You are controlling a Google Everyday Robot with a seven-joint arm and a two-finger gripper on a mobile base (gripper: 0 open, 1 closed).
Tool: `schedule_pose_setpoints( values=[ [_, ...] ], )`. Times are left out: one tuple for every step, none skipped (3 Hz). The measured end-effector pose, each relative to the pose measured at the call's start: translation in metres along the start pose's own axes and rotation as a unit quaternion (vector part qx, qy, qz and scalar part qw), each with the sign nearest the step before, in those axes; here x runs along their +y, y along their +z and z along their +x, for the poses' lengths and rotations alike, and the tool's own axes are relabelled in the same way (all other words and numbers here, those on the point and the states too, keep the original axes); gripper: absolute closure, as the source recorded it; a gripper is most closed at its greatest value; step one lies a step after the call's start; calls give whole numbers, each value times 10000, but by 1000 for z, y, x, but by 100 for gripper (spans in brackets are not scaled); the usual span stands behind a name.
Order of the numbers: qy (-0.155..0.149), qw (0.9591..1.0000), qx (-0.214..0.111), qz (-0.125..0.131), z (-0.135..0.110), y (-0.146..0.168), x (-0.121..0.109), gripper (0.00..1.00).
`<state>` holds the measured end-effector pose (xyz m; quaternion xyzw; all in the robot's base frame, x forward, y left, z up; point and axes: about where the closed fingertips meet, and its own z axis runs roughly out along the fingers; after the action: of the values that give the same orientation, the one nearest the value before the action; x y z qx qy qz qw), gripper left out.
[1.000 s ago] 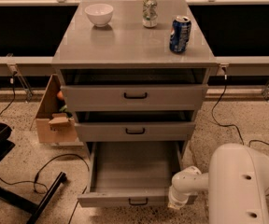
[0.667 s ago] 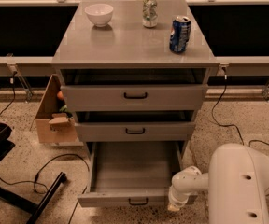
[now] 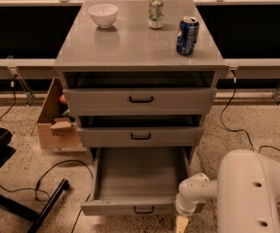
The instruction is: Open bottom drawer
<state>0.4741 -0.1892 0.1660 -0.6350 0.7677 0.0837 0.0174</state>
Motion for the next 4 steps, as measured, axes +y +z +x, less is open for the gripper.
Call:
schedule_pose_setpoints(
  values=[
    [64, 9999, -71, 83, 15, -25, -23, 0],
    [211, 9992, -180, 286, 48, -91, -62, 0],
    [484, 9973, -60, 549, 92, -210, -94, 0],
    [724, 9950, 205, 658, 113, -296, -82, 0]
  ],
)
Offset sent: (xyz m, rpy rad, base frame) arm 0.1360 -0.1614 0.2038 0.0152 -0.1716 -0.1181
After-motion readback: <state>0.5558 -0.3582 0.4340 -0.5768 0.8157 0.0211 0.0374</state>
